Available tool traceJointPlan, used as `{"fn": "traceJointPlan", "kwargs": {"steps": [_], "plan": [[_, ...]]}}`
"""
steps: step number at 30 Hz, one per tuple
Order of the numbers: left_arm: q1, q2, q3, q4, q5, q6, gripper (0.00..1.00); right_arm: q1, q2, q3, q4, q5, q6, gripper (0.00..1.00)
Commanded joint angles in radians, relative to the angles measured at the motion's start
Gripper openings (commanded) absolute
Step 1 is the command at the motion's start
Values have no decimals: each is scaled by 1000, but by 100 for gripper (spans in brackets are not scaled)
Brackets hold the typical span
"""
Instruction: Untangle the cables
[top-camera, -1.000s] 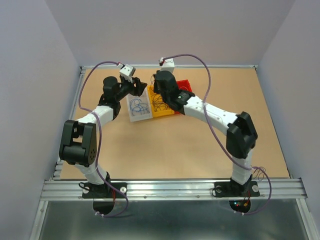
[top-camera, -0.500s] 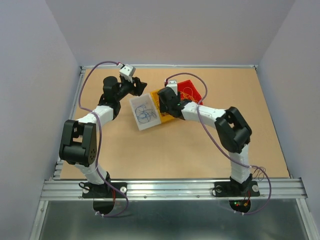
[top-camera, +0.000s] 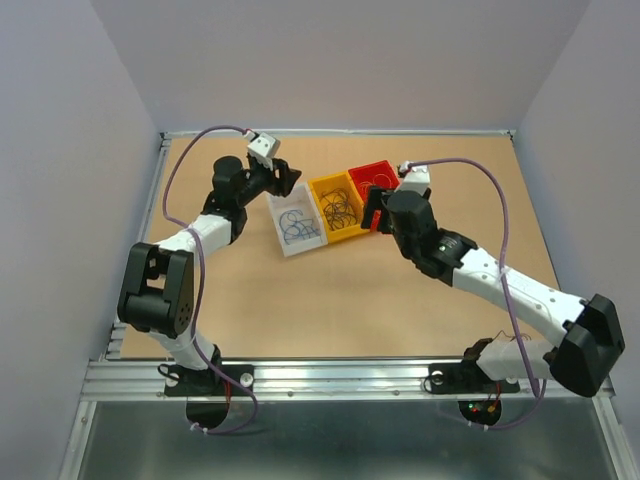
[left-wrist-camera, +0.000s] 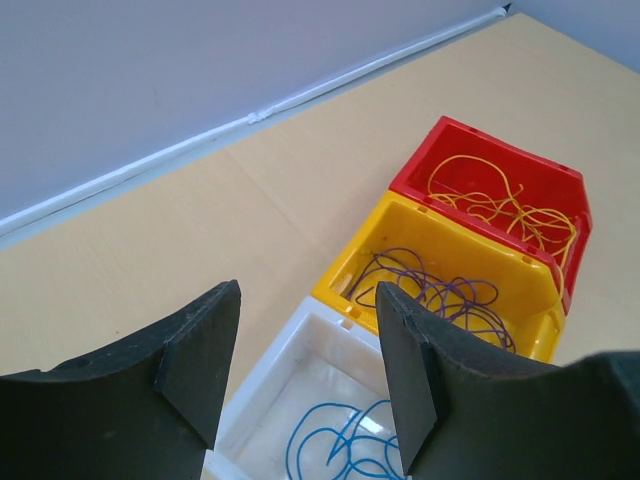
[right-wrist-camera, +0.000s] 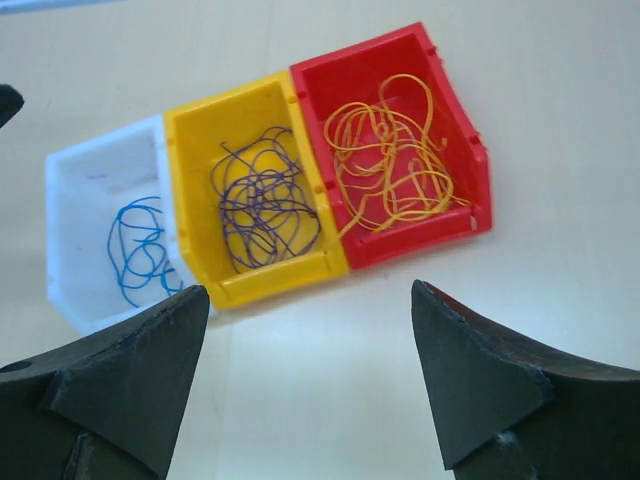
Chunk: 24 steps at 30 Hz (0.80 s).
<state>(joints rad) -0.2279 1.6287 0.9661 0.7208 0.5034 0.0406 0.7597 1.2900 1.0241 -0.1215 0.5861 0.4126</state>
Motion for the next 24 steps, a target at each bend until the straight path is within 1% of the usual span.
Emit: {"fn": "traceJointPlan", "kwargs": {"steps": [1,4,5,6,8,9,10,11,12,13,14,16,17,20,22,23,24], "plan": [[-111,-116,-43,43,-20,76,68,-2,-170,-111,-4,118,37,87],[-218,-156,-73,13,-60,168,68,-2,-266,-165,-9,181,43,87],[-256,-162,-79,5,-75,200,67,-3,-329,-189,-10,222,40,88],[-336,-167,-93,-3,-101,246,68,-3,-362,-202,-20,239,41,90],[-392,-167,-98,-24,-106,275,68,-2,-432,-217,-50,279,73,92],[-433,-161,-95,-32,-106,280,68,-2,-504,-220,-106,294,95,98],[-442,-147,-87,-41,-97,277,69,-3,-533,-220,-147,311,118,98],[-447,-138,-69,-63,-74,268,70,-3,-581,-214,-259,374,197,99],[-449,-121,-58,-89,-60,248,70,-3,-599,-214,-318,409,239,100],[-449,-115,-47,-102,-49,243,70,-3,-613,-213,-386,446,291,100],[-449,-110,-38,-112,-25,243,70,-3,-624,-205,-531,516,443,100],[-450,-118,-43,-116,4,242,70,-3,-638,-196,-608,538,531,100],[-452,-124,-50,-116,44,240,70,-3,-638,-190,-644,550,570,100],[-485,-135,-53,-116,115,223,71,-3,-620,-141,-655,580,584,100],[-520,-121,-50,-116,121,225,71,-3,-607,-98,-655,610,583,100],[-571,-110,-47,-118,119,229,71,-3,-603,-81,-656,656,586,100],[-594,-99,-37,-118,109,238,72,-3,-597,-62,-658,673,575,100]]}}
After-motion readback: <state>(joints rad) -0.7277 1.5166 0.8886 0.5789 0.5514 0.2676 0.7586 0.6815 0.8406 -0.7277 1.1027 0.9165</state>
